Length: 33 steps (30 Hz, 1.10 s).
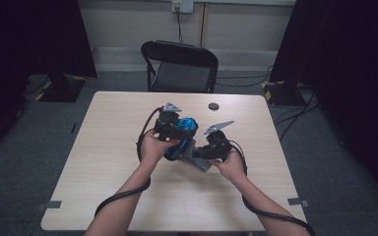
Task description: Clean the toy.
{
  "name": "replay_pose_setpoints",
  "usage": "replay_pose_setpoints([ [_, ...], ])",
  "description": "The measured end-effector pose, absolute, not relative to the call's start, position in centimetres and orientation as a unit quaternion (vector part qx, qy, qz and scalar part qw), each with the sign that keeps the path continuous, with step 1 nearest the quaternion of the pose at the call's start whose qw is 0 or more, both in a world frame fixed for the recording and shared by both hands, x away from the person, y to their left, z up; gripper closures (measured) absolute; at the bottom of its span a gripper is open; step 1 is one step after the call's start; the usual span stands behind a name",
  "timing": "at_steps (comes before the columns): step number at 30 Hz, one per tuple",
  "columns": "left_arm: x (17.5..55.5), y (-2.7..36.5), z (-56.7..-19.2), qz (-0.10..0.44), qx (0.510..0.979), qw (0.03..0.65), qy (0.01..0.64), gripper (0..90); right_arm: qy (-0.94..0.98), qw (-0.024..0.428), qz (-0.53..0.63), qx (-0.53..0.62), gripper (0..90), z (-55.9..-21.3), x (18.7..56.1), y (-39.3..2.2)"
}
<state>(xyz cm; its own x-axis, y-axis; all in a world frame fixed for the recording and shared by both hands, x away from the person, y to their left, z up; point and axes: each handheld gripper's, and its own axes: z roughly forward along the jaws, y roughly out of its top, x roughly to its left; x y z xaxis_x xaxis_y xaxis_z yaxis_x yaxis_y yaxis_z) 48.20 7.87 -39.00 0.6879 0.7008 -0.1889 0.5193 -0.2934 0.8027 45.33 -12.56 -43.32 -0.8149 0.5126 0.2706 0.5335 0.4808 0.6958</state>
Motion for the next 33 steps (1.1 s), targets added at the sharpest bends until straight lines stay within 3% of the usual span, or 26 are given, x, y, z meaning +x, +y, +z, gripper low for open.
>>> replay_pose_setpoints([
  [7,48.5,9.2,-38.9,0.109,0.794,0.452,0.392,26.3,-0.876,0.016,-0.387,-0.287,80.1,-44.5,44.6,-12.1],
  [10,48.3,10.6,-39.5,0.117,0.809,0.42,0.394,26.3,-0.856,-0.012,-0.403,-0.322,79.6,-44.2,45.5,-14.9],
  [12,48.3,11.7,-40.3,0.12,0.818,0.398,0.397,26.3,-0.849,-0.06,-0.394,-0.347,79.3,-43.5,46.3,-17.2],
  [18,48.8,15.1,-43.9,0.116,0.826,0.337,0.437,26.2,-0.825,-0.117,-0.358,-0.42,78.5,-44.0,48.2,-23.1],
  [25,49.7,15.9,-45.0,0.123,0.828,0.317,0.445,26.0,-0.806,-0.13,-0.34,-0.466,74.8,-46.8,49.2,-25.4],
  [27,50.0,15.8,-45.3,0.118,0.829,0.31,0.45,25.9,-0.808,-0.137,-0.334,-0.466,71.2,-47.3,49.4,-25.3],
  [33,50.4,15.5,-46.7,0.119,0.836,0.297,0.445,25.5,-0.809,-0.145,-0.33,-0.464,45.1,-47.8,49.4,-24.9],
])
